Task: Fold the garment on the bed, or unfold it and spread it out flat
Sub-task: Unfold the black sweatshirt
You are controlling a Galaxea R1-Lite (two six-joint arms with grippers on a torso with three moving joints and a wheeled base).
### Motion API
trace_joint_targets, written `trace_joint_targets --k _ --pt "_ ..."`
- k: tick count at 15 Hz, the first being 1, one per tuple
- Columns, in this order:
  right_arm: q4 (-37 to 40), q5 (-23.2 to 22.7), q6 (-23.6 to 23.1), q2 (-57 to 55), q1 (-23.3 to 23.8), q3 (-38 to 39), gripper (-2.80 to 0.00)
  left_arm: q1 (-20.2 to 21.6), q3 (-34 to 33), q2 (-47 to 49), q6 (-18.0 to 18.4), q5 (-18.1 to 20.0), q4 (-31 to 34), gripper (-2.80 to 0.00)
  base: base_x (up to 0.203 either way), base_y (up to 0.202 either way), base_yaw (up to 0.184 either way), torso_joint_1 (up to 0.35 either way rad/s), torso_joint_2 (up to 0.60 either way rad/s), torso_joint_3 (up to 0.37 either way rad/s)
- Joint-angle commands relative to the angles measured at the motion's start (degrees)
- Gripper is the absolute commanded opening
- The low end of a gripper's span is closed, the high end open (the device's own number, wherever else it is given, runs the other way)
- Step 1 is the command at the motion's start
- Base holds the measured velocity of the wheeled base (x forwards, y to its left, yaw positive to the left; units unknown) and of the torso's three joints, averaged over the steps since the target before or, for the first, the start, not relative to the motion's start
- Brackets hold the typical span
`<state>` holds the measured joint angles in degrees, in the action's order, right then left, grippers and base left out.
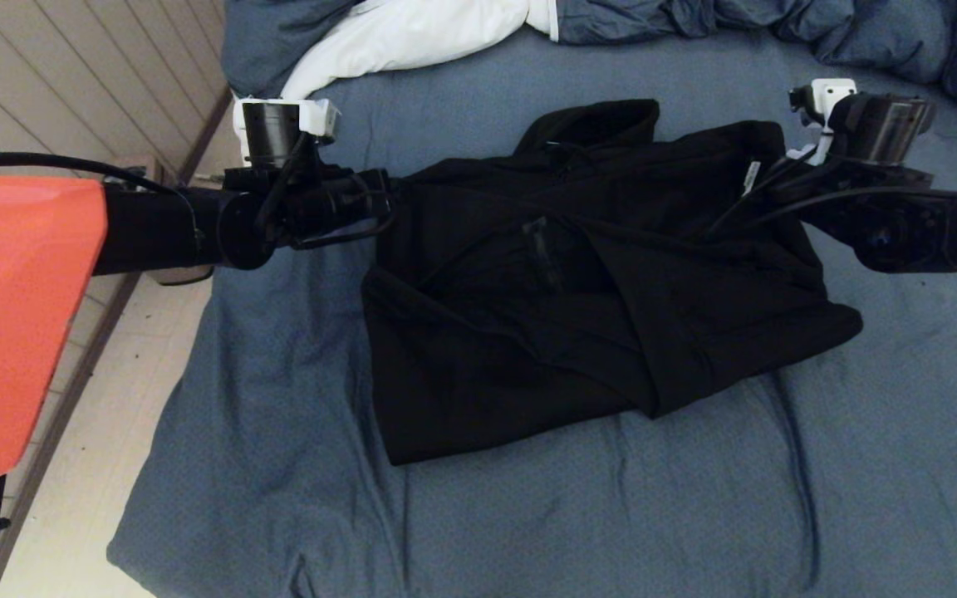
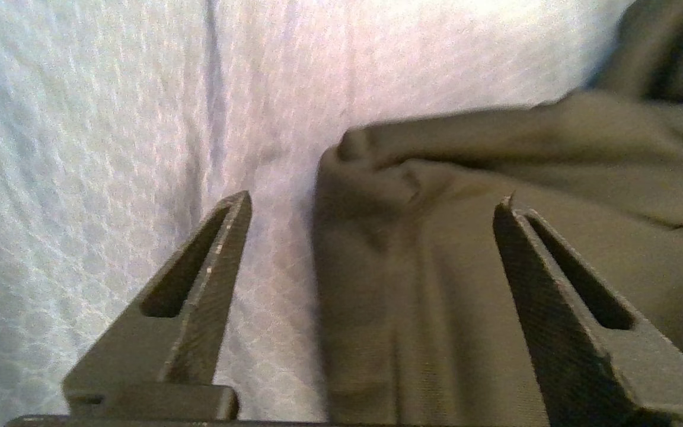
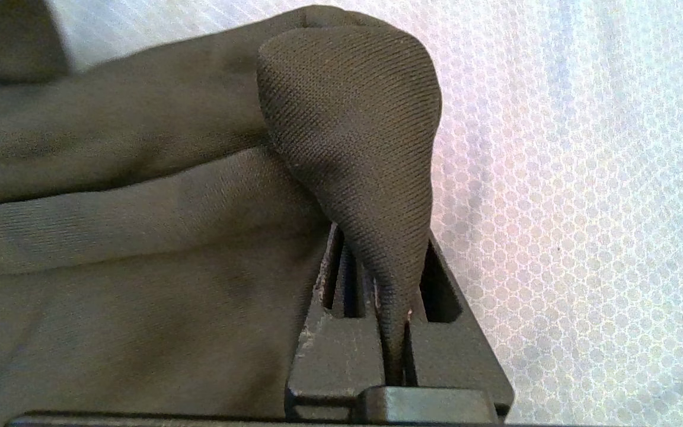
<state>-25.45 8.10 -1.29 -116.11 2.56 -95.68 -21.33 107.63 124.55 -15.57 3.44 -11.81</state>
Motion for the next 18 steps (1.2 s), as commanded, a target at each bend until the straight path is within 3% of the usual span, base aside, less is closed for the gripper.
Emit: trace_joint_targets --k 1,5,6,13,14,18 --pt "0.05 -0.1 -0.03 2.03 -0.14 0.4 -2.8 0.06 -0.02 -1.67 -0.17 0.01 -0.18 0.0 0.0 0.0 0.0 0.0 0.0 0.0" --pt "2.62 -0.17 0.04 5.55 -0.58 0.4 -2.8 0.05 -2.53 -8.35 -0.4 -0.97 0.36 0.0 0.0 0.0 0.0 0.0 0.0 0.0" --pt "4.16 -0.35 0.23 6.56 -0.6 0.39 -2.8 -0.01 -3.03 -9.14 -0.43 -1.12 1.09 -2.8 0.0 0.0 0.0 0.0 0.0 0.0" --pt "6.97 -0.63 -0.1 3.52 -0.36 -1.0 -2.8 -1.52 -5.15 -9.77 -0.25 -0.98 1.55 -2.8 0.0 0.0 0.0 0.0 0.0 0.0" --pt "6.89 -0.47 0.06 3.52 -0.36 -0.82 0.0 -1.58 -5.05 -9.77 -0.25 -0.98 1.53 -2.8 0.0 0.0 0.0 0.0 0.0 0.0" --pt "8.57 -1.1 -1.01 4.62 -0.54 0.93 0.0 -1.6 -5.08 -10.3 -0.25 -0.98 1.62 -2.8 0.0 0.0 0.0 0.0 0.0 0.0"
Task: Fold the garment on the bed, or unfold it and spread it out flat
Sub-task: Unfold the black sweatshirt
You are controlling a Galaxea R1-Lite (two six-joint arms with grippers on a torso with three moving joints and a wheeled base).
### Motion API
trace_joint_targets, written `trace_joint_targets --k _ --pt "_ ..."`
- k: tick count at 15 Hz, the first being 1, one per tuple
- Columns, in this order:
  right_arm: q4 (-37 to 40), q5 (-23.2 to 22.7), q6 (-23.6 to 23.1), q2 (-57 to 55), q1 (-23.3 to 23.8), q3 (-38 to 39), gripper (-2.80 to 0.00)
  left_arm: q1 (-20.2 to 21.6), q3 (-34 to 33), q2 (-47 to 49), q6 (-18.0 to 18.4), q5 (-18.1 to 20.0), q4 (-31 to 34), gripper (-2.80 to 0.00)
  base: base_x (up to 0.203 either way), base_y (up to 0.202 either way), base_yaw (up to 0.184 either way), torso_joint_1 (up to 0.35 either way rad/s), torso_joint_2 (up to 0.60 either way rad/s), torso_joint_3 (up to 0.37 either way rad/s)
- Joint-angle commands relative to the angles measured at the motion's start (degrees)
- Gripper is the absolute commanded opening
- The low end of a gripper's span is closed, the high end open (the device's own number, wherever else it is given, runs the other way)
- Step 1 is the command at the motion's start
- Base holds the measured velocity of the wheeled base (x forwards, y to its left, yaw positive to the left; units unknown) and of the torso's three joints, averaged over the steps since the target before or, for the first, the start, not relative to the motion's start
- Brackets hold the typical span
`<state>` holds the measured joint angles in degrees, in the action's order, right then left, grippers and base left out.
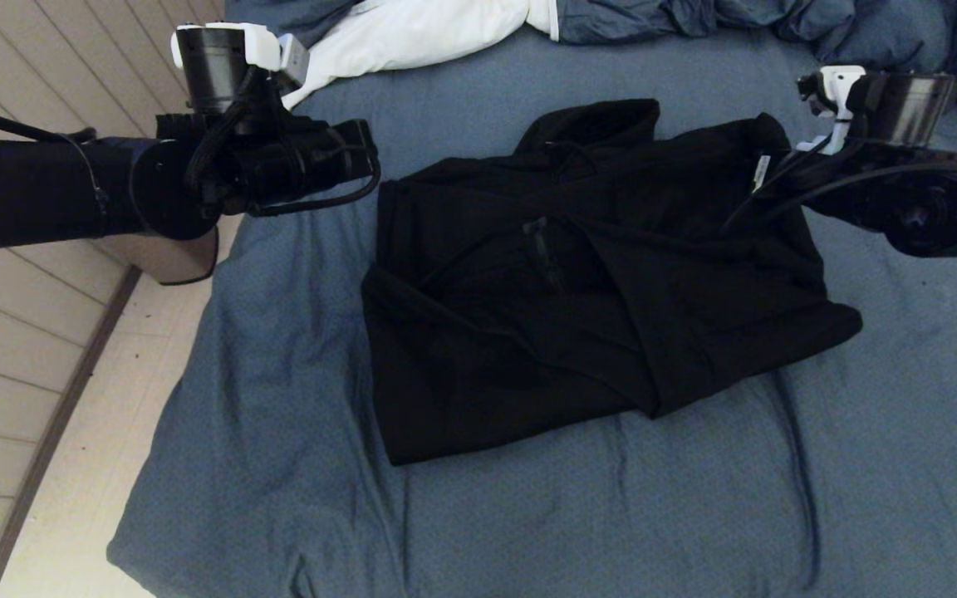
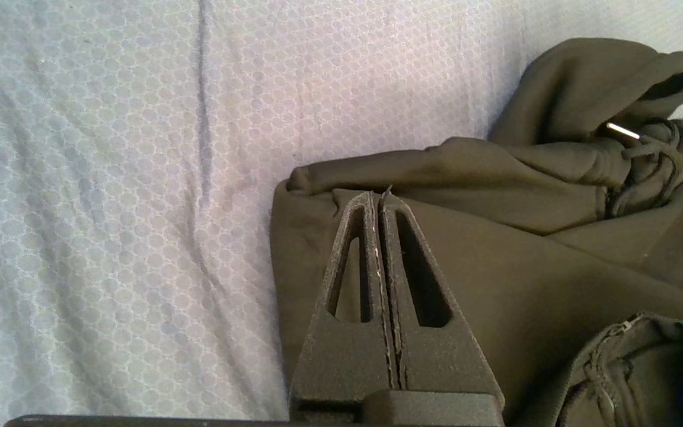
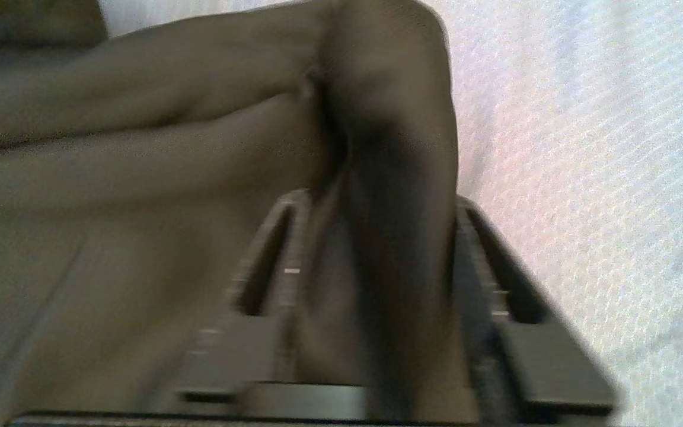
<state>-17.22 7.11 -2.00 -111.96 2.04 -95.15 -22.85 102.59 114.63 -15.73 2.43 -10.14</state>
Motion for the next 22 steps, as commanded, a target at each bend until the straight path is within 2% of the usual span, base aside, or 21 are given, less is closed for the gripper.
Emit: trace_joint_targets --k 1,7,8,10,11,13,14,16,22 --pt "0.43 -0.17 -0.37 0.51 -0.01 0.34 0.0 -0.01 -0.11 -0.37 -0.09 0.04 -0.14 -2.8 0.0 0.0 0.0 0.0 0.0 0.0" --pt "0.18 0.24 0.22 5.28 0.21 -0.49 0.0 -0.07 -0.17 -0.35 -0.09 0.09 -0.09 -2.8 0.0 0.0 0.0 0.0 0.0 0.0" --pt "0.41 0.27 0.36 7.19 0.0 0.35 -2.8 -0.19 -0.37 -0.51 -0.09 0.16 0.17 -2.8 0.0 0.0 0.0 0.0 0.0 0.0" --pt "2.59 -0.47 0.31 10.69 -1.63 4.04 -2.8 -1.87 -1.22 -0.76 -0.03 -0.01 2.33 -2.8 0.0 0.0 0.0 0.0 0.0 0.0" --pt "7.06 -1.45 0.25 11.42 -2.86 4.12 -2.8 -2.73 -1.96 -1.43 0.11 0.26 4.09 -2.8 0.0 0.0 0.0 0.0 0.0 0.0" --pt "13.55 -6.63 0.25 13.24 -3.87 5.05 -2.8 -4.48 -3.78 -1.74 0.32 0.47 5.15 -2.8 0.0 0.0 0.0 0.0 0.0 0.0" --pt "13.83 -7.27 0.55 13.51 -4.74 6.27 -2.8 -4.94 -6.4 -2.37 0.33 0.3 5.27 -2.8 0.0 0.0 0.0 0.0 0.0 0.0" --pt "13.95 -7.44 0.52 15.04 -6.01 8.35 -2.8 -5.32 -12.77 -6.08 0.35 0.27 5.12 -2.8 0.0 0.0 0.0 0.0 0.0 0.0" --pt "17.16 -7.28 0.51 15.91 -5.51 8.31 -2.8 -5.54 -24.46 -16.97 -0.68 -0.36 5.29 -2.8 0.0 0.0 0.0 0.0 0.0 0.0"
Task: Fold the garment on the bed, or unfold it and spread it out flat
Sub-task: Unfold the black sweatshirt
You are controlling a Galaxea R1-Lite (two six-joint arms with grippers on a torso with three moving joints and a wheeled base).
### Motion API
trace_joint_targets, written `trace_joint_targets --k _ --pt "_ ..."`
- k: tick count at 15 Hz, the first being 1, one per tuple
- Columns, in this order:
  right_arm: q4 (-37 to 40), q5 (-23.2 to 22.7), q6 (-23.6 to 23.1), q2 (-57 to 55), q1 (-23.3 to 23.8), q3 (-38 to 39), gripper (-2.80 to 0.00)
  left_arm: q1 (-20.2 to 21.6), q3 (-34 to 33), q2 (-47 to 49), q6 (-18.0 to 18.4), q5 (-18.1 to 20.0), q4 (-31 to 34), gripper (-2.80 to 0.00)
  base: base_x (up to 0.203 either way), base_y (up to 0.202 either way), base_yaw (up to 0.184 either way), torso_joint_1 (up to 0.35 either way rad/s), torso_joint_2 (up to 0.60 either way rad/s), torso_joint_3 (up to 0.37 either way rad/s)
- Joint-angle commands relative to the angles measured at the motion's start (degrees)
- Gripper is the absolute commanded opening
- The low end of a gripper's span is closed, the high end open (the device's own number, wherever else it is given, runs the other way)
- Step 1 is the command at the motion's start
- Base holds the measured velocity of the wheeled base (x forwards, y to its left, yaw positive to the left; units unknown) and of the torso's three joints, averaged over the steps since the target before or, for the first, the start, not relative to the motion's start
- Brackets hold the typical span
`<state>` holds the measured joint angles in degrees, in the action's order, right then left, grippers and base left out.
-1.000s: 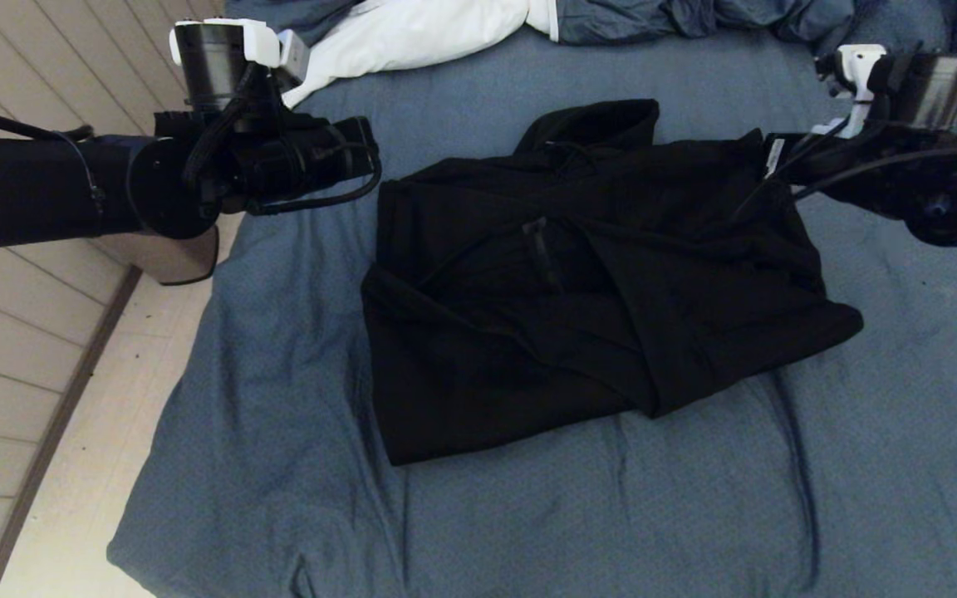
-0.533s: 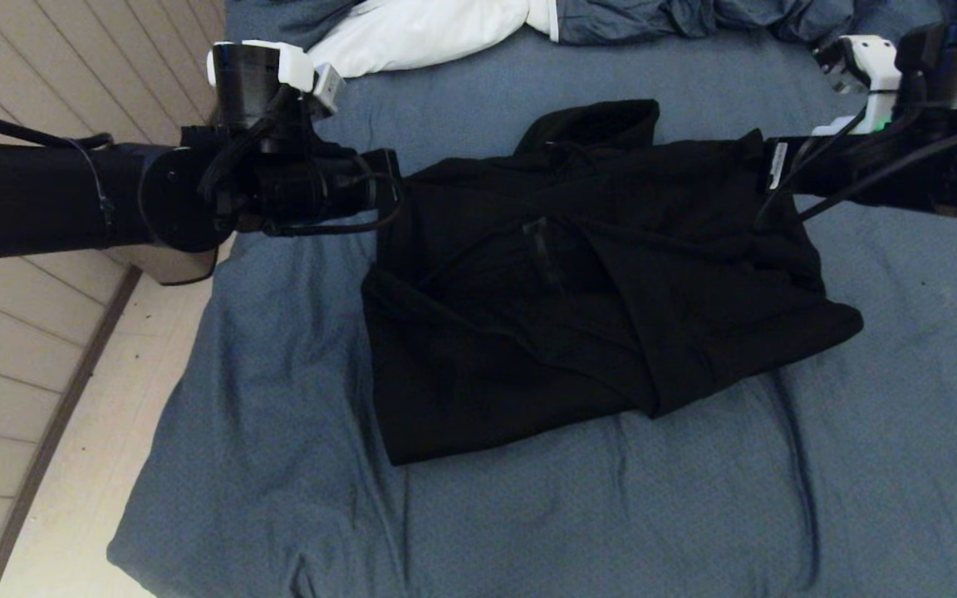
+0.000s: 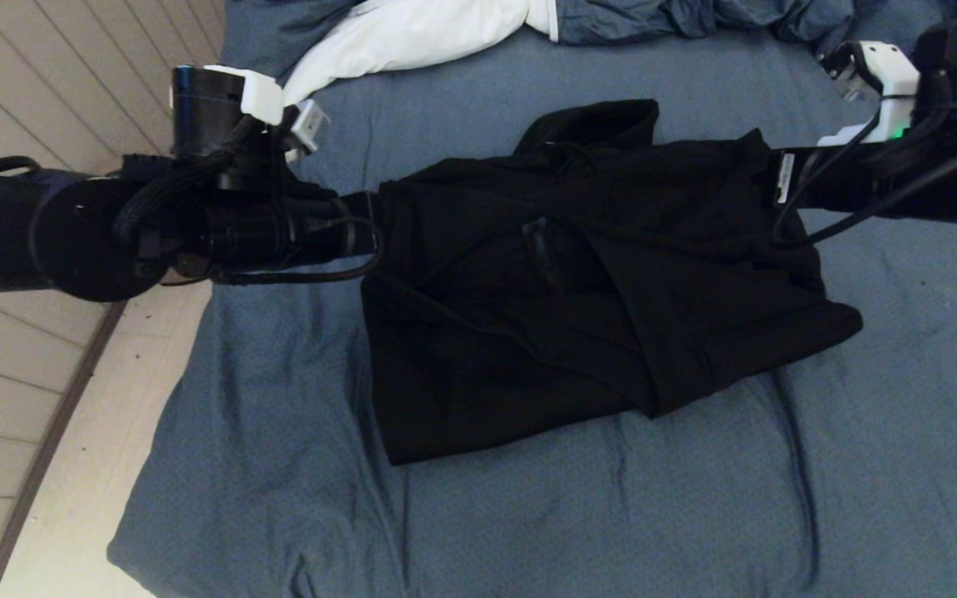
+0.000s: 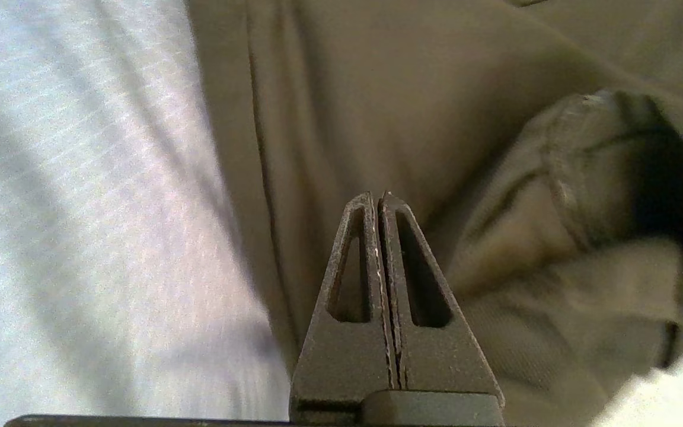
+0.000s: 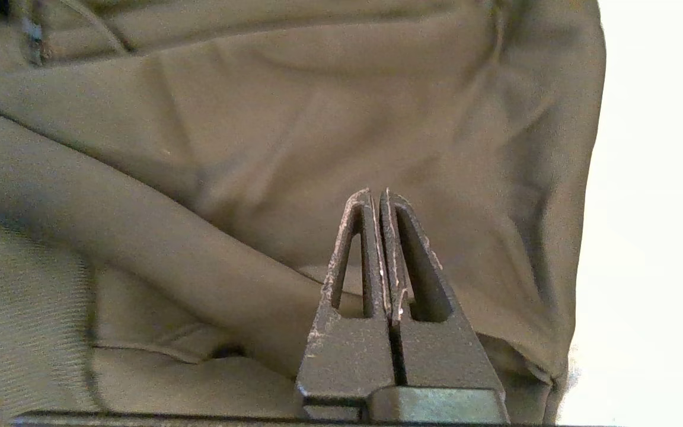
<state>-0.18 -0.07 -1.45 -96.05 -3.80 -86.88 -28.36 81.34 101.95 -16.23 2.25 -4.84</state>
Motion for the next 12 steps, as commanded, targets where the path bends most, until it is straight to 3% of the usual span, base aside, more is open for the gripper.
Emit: trace_joint_targets --k 1,3,4,5,12 --pt "0.14 0.06 -0.09 -0.45 0.25 0.28 -2.8 -0.03 -6.23 -5.21 -0.28 -0.94 -0.24 -2.8 0.0 0.0 0.0 0.0 0.0 0.0" --pt "0.13 0.16 -0.36 -0.89 -0.03 0.71 -2.8 -0.03 -11.37 -6.76 -0.83 -4.03 -0.56 -2.8 0.0 0.0 0.0 0.0 0.0 0.0" --pt "-0.13 0.29 -0.39 -0.77 -0.15 1.53 0.0 -0.03 -13.13 -7.81 -1.11 -5.78 -0.76 -2.8 0.0 0.0 0.0 0.0 0.0 0.0" --pt "-0.16 0.55 -0.43 -0.59 -0.56 2.02 0.0 -0.03 -14.41 -8.38 -1.37 -6.74 -1.19 0.0 0.0 0.0 0.0 0.0 0.0 0.0" --pt "-0.26 0.6 -0.57 -0.28 -3.93 2.77 0.0 -2.47 -21.27 -6.85 -1.89 -6.27 -13.08 0.0 0.0 0.0 0.0 0.0 0.0 0.0"
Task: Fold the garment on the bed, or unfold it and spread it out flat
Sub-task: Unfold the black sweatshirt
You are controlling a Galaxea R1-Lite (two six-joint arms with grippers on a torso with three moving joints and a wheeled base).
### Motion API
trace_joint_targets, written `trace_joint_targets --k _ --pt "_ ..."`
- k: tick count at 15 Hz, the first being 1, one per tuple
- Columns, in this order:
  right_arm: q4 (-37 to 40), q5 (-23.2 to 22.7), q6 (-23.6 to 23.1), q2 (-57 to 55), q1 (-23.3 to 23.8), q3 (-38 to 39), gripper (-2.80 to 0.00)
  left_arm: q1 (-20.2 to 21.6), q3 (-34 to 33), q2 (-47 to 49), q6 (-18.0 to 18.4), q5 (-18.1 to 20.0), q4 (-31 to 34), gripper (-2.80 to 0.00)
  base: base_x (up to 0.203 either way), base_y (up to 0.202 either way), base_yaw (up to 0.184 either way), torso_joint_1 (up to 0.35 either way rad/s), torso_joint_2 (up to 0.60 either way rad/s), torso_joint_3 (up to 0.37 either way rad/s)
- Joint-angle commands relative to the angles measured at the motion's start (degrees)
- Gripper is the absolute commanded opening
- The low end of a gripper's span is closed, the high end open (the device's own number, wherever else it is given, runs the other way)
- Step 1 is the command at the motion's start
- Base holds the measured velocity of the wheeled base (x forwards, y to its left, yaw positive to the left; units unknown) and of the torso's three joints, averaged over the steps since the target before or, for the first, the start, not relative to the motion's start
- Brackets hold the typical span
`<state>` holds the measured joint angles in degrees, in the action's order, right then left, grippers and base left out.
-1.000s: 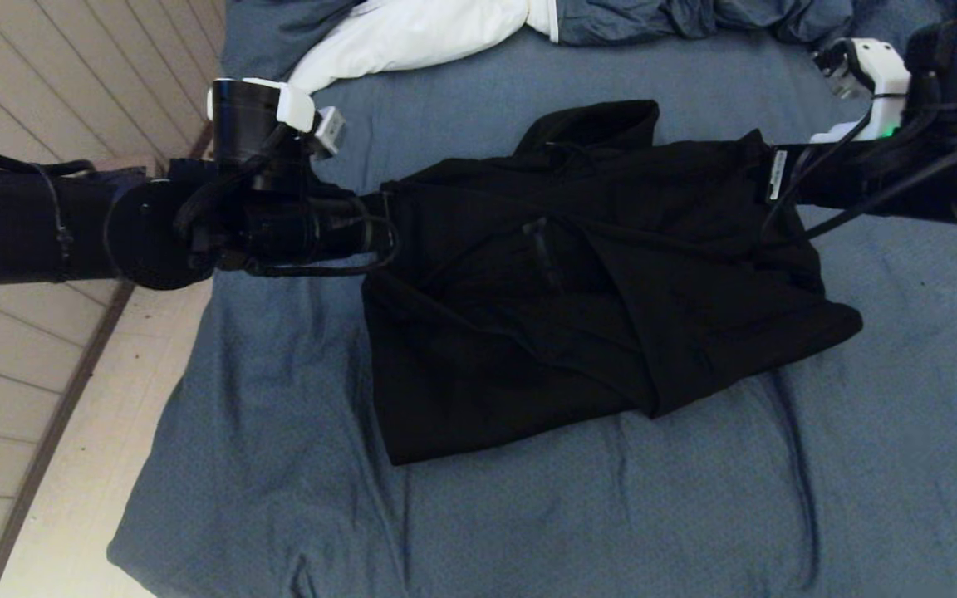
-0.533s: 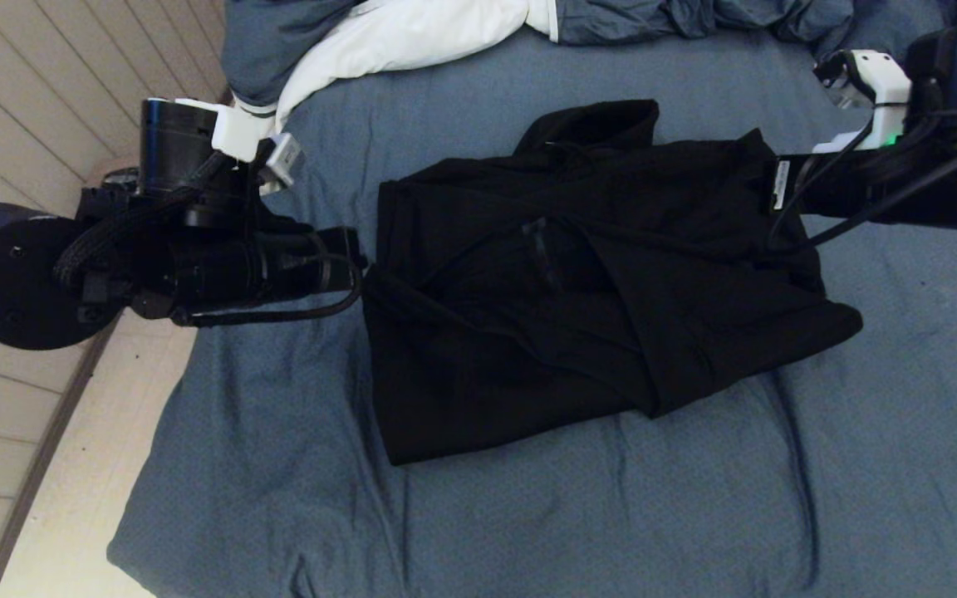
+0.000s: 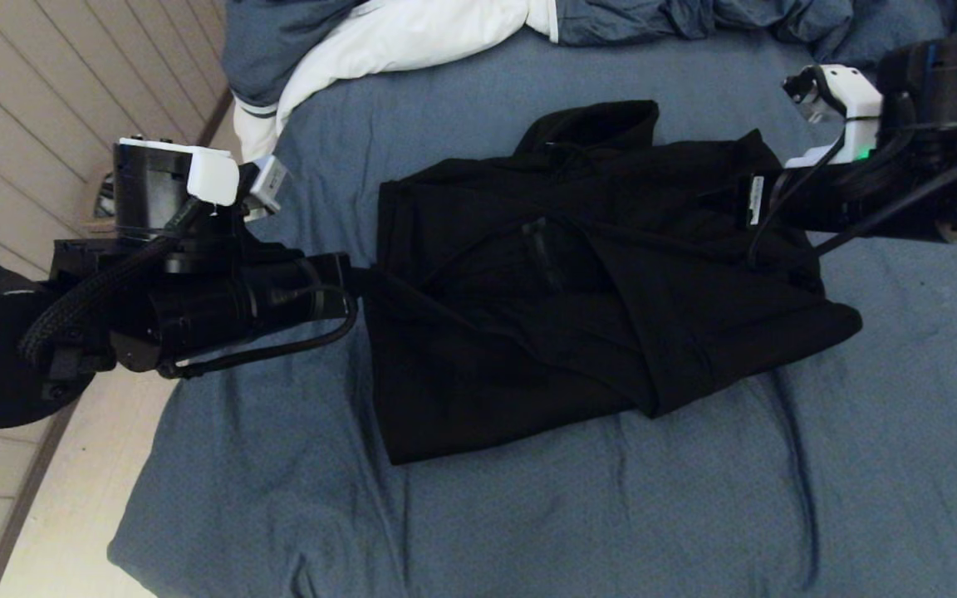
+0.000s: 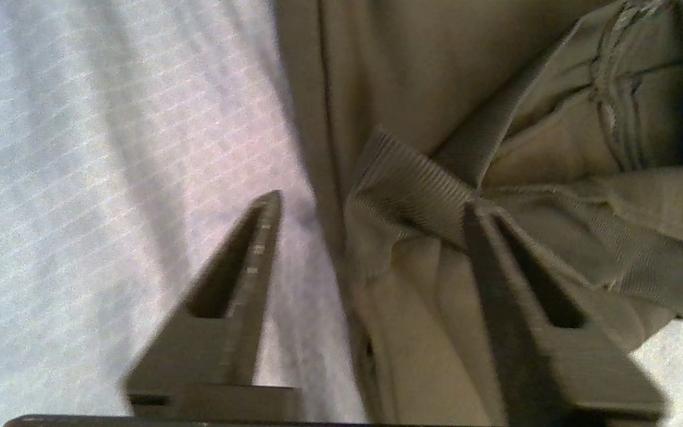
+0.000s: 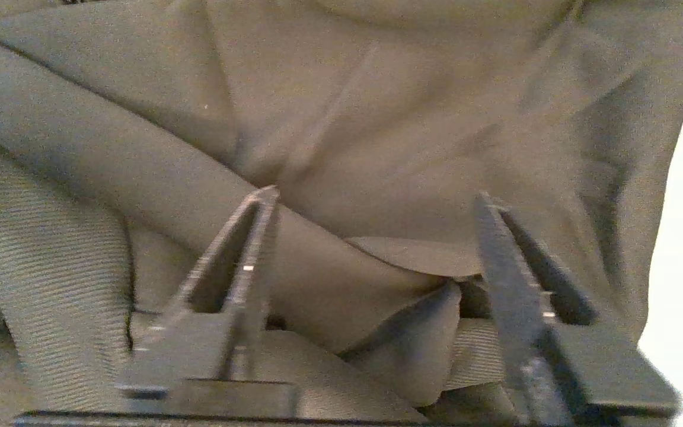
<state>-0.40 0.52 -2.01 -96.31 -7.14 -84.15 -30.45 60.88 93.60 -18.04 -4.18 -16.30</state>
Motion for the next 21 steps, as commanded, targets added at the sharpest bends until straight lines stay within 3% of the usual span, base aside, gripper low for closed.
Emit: trace_joint_targets --k 1,5,10,11,18,21 --pt "-0.04 0.0 -0.01 -0.1 -1.39 0.04 0.0 -0.51 -1.02 2.46 0.0 0.52 -3.11 0.0 0.0 0.0 0.0 0.0 0.0 0.0" --pt "-0.04 -0.08 -0.01 -0.7 -2.07 0.13 0.0 -0.66 2.0 8.39 0.37 3.38 -6.78 0.0 0.0 0.0 0.0 0.0 0.0 0.0" --pt "-0.04 -0.08 -0.01 -1.25 -2.71 0.11 0.0 -0.66 3.11 9.04 0.3 3.57 -6.9 0.0 0.0 0.0 0.0 0.0 0.0 0.0" --pt "-0.12 -0.08 -0.01 -1.34 -2.71 0.13 0.0 -0.66 3.02 8.67 0.29 3.57 -6.84 -2.8 0.0 0.0 0.0 0.0 0.0 0.0" --pt "-1.69 0.0 0.16 -2.54 -2.71 -0.84 0.0 -1.24 2.08 3.55 0.3 3.32 -5.2 -2.8 0.0 0.0 0.0 0.0 0.0 0.0" --pt "-4.79 0.09 0.08 -2.83 -2.62 -0.31 0.0 -4.66 -2.34 -1.19 0.14 3.61 -3.39 -2.8 0.0 0.0 0.0 0.0 0.0 0.0"
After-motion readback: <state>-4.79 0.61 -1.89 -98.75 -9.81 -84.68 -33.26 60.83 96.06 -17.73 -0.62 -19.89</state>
